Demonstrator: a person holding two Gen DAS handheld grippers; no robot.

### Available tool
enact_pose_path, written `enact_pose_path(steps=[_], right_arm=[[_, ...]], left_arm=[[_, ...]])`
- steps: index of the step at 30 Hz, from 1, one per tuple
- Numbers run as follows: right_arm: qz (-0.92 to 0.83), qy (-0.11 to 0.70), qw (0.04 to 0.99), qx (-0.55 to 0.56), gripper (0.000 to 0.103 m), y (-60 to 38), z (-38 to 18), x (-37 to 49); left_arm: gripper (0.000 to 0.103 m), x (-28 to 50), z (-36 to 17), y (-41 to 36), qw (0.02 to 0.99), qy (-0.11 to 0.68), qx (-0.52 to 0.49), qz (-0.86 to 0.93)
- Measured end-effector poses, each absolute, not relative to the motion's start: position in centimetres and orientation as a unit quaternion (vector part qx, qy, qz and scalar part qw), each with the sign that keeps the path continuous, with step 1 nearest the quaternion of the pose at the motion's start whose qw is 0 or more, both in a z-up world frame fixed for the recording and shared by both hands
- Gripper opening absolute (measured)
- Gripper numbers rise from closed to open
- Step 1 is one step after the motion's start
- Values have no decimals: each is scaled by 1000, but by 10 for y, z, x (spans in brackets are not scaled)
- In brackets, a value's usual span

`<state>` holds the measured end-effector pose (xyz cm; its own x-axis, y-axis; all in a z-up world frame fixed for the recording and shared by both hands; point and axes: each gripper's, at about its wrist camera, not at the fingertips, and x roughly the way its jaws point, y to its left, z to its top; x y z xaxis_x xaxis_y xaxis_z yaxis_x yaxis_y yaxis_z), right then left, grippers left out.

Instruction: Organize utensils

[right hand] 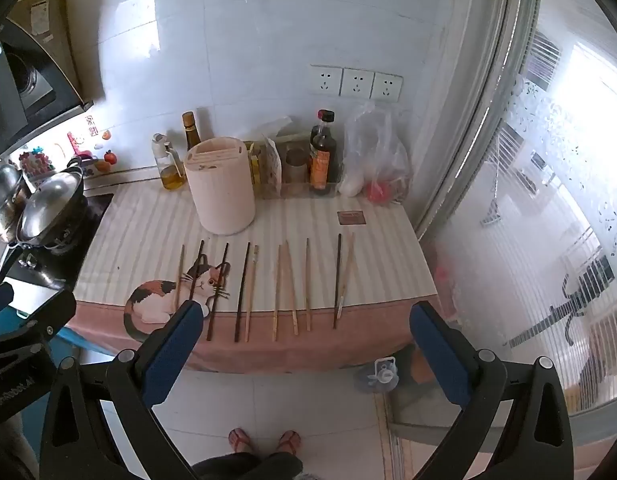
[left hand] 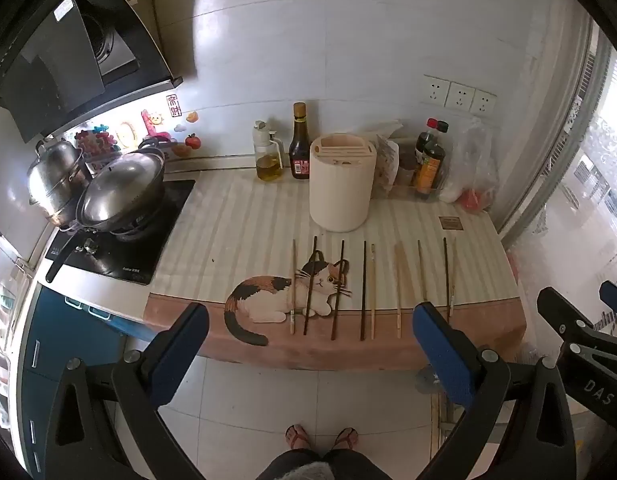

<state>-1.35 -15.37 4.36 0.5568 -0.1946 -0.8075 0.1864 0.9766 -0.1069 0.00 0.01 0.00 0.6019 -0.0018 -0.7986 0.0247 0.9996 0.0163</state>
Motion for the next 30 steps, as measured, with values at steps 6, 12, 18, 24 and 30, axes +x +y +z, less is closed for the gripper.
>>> enact_pose_path(steps=[6,12,18,24,30], right_arm=[[-105,456,884,-3,103,-153,40,-14],[-103,453,886,-5,103,-146,55,-17],[-101,455,885,-6,103,-143,50,-14],[-102,453,886,-7,103,-142,50,-13],[-102,451,886,-6,103,-144,53,-14]], left_arm=[[103,0,0,1,896,445,11,-7],[103,-2,0,2,896,444,9,-8],[103,-1,1,3,896,444,9,-7],[103,3,3,4,895,445,8,-10],[103,2,4,3,897,441,12,-8]])
